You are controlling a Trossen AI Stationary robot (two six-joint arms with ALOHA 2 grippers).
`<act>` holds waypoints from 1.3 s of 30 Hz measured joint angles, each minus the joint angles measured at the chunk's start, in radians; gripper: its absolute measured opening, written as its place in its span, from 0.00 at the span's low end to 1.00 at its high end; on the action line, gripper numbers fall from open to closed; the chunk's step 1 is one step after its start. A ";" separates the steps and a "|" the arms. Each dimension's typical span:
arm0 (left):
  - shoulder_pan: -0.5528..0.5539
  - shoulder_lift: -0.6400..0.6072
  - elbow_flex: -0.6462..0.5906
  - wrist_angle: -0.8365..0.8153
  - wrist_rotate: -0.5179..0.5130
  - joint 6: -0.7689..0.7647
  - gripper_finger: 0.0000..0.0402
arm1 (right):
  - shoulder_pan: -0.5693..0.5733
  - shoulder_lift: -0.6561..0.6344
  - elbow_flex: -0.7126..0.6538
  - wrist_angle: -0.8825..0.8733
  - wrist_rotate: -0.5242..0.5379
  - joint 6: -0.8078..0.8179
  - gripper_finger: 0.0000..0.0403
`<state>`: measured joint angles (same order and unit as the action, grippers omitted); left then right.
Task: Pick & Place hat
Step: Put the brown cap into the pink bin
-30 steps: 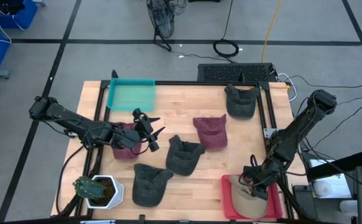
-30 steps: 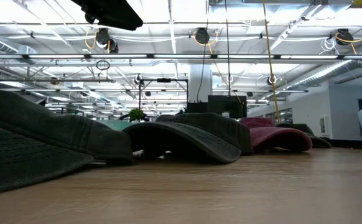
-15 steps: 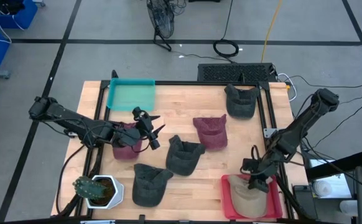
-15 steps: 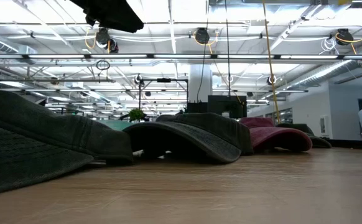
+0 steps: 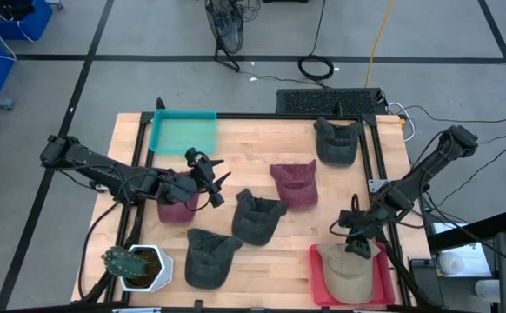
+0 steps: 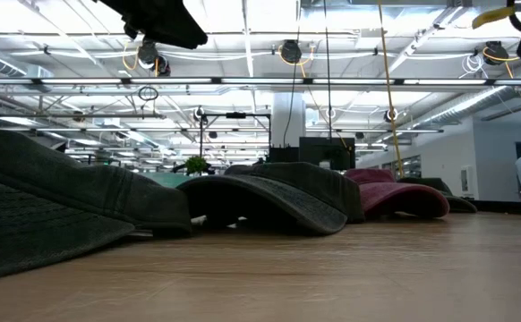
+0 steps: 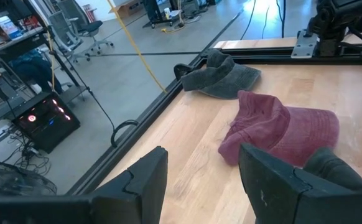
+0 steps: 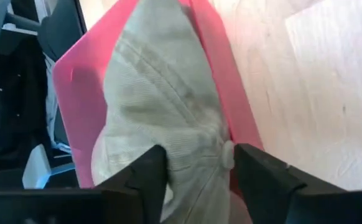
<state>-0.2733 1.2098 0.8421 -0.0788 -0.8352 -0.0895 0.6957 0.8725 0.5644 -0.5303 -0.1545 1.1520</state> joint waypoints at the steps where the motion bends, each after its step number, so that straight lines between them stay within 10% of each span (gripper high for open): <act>1: 0.000 0.000 0.000 0.000 0.000 0.000 0.50 | -0.010 -0.005 0.000 -0.002 -0.003 -0.010 0.46; 17: 0.011 0.000 0.000 0.000 0.024 -0.001 0.50 | -0.140 -0.181 0.000 0.035 0.016 -0.143 0.57; 30: 0.011 0.000 0.000 0.000 0.052 -0.004 0.50 | -0.161 -0.118 0.000 0.402 0.496 -0.506 0.54; 39: 0.011 0.000 0.000 0.000 0.053 -0.005 0.50 | -0.168 -0.020 0.116 0.240 0.494 -0.694 0.42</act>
<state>-0.2623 1.2097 0.8421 -0.0792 -0.7818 -0.0942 0.5276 0.8523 0.6809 -0.2901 0.3392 0.4582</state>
